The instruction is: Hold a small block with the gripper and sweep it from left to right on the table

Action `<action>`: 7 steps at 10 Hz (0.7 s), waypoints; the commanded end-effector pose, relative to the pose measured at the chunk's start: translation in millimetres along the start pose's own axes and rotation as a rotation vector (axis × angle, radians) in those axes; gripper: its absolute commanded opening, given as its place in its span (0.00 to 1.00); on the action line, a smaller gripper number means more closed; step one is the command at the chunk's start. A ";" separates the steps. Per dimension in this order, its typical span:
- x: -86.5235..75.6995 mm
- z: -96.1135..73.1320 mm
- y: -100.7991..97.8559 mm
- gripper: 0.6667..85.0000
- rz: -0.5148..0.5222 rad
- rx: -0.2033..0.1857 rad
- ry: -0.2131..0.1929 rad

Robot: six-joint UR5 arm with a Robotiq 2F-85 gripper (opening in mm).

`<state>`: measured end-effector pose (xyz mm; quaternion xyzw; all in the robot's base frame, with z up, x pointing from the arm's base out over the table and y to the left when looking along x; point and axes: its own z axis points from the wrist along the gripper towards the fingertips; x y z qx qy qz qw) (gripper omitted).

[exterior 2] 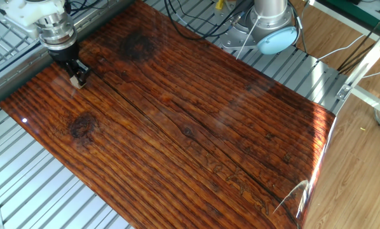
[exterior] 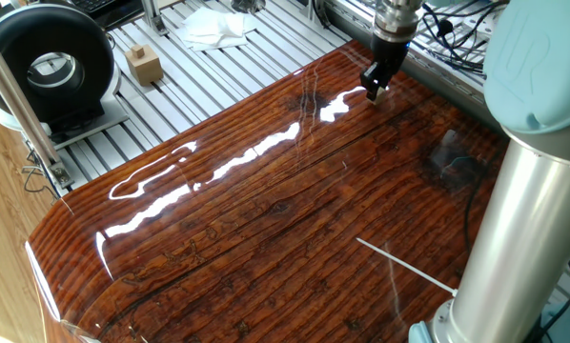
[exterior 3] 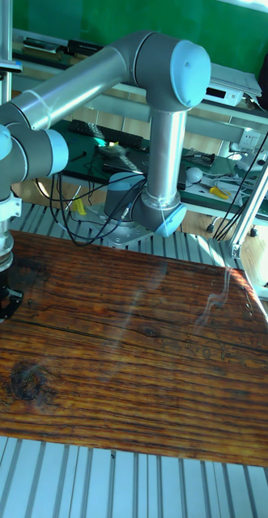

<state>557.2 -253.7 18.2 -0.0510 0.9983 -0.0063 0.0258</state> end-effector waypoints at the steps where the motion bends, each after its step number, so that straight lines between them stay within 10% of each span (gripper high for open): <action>1: -0.3 7.1 -12.0 0.00 -0.033 0.029 -0.023; 7: -2.5 5.2 -6.9 0.00 -0.027 0.011 -0.031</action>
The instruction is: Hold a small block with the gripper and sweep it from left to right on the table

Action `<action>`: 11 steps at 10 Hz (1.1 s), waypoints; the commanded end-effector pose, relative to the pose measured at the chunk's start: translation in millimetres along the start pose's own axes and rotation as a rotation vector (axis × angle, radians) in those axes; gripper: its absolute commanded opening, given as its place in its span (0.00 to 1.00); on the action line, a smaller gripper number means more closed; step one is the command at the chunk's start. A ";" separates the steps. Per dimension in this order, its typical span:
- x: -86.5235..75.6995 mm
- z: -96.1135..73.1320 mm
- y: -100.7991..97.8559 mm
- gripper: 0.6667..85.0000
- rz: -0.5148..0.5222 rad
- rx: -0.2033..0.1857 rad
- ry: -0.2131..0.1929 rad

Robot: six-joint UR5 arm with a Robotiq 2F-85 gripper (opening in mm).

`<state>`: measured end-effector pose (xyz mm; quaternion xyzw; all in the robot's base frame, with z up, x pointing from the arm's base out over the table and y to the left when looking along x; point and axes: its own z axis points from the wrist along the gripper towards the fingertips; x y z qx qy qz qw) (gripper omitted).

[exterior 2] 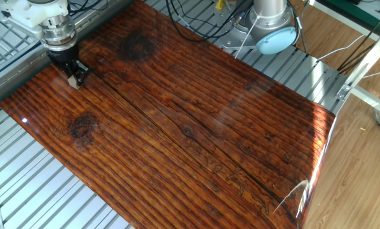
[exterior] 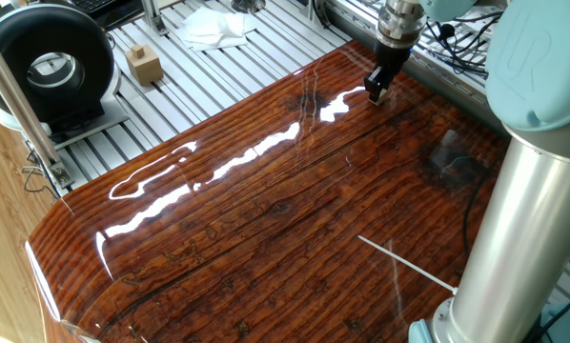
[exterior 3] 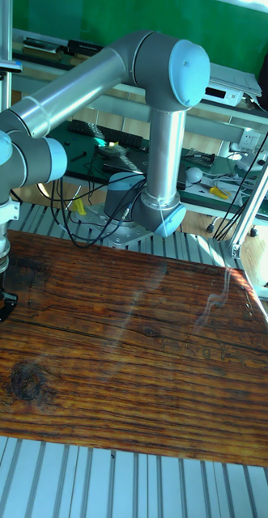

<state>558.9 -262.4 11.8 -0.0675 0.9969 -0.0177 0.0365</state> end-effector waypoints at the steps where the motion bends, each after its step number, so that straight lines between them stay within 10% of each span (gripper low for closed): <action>1: -1.9 -1.9 2.4 0.00 0.008 -0.013 -0.010; 11: -0.4 -2.5 0.2 0.00 0.005 -0.019 0.007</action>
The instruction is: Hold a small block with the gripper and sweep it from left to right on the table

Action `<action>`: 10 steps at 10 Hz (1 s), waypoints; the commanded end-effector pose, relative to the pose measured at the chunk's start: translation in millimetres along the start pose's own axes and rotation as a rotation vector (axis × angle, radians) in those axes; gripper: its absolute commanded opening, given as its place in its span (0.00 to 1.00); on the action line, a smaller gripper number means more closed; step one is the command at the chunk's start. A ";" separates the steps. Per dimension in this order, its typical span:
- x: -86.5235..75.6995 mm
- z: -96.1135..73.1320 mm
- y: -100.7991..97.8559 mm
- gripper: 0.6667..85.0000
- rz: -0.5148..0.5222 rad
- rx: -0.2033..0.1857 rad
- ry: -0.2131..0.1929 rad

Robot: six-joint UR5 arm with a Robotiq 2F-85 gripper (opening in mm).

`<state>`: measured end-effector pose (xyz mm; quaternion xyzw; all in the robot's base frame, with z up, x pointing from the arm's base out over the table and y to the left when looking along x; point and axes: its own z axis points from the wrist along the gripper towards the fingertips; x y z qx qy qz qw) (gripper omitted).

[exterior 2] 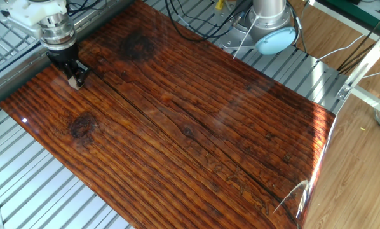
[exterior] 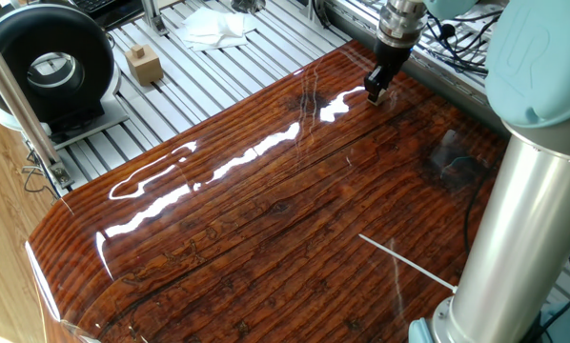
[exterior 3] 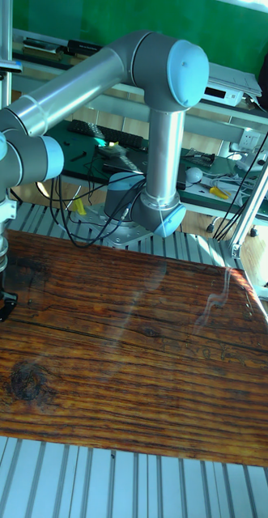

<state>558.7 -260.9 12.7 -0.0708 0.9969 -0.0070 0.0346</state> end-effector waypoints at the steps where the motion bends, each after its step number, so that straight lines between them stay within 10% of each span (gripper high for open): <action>1: -0.9 -0.9 -1.2 0.00 0.012 0.005 0.005; 10: -2.5 -0.9 10.9 0.00 0.026 -0.036 0.006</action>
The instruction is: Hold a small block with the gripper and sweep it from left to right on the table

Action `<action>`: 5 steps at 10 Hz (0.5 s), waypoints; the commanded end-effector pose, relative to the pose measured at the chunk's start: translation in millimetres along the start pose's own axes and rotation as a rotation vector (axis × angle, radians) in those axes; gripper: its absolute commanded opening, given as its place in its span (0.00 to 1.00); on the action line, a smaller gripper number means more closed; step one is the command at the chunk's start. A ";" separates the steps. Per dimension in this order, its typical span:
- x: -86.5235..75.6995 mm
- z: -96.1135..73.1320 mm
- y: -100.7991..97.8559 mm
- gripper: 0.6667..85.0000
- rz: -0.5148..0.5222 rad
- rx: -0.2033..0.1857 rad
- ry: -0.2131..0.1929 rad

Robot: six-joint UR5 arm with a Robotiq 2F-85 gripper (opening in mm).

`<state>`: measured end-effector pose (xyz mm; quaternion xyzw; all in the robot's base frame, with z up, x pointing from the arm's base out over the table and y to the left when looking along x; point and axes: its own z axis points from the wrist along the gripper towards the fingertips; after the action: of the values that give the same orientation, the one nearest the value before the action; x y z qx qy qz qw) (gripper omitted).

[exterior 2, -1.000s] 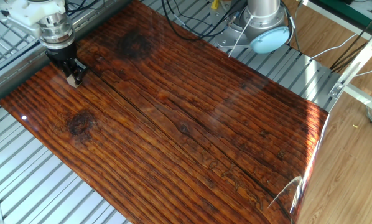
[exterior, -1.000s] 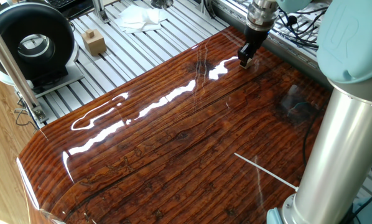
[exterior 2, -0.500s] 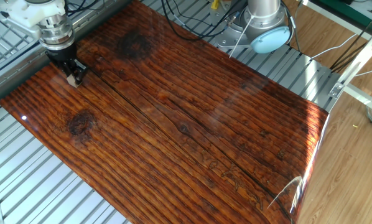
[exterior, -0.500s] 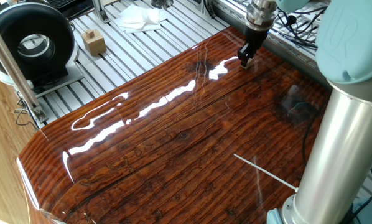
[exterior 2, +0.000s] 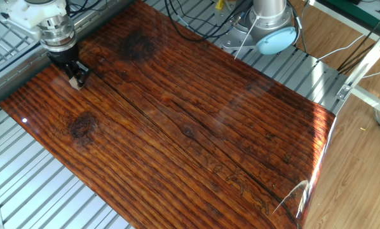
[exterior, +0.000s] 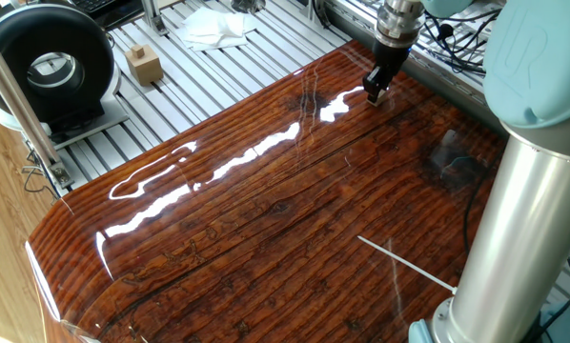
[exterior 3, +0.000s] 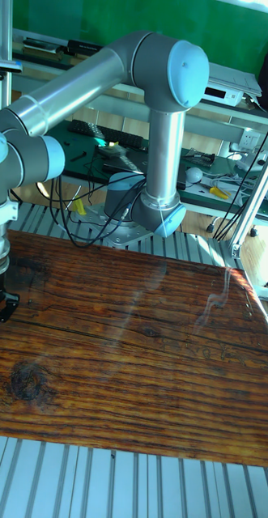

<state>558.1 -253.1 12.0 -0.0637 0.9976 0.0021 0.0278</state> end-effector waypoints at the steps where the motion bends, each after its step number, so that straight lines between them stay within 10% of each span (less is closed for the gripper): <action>1: -2.1 -1.2 3.5 0.00 0.011 -0.018 -0.007; 5: -3.2 -1.4 4.3 0.00 0.015 -0.017 -0.004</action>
<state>558.6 -250.0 12.2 -0.0616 0.9977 0.0068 0.0264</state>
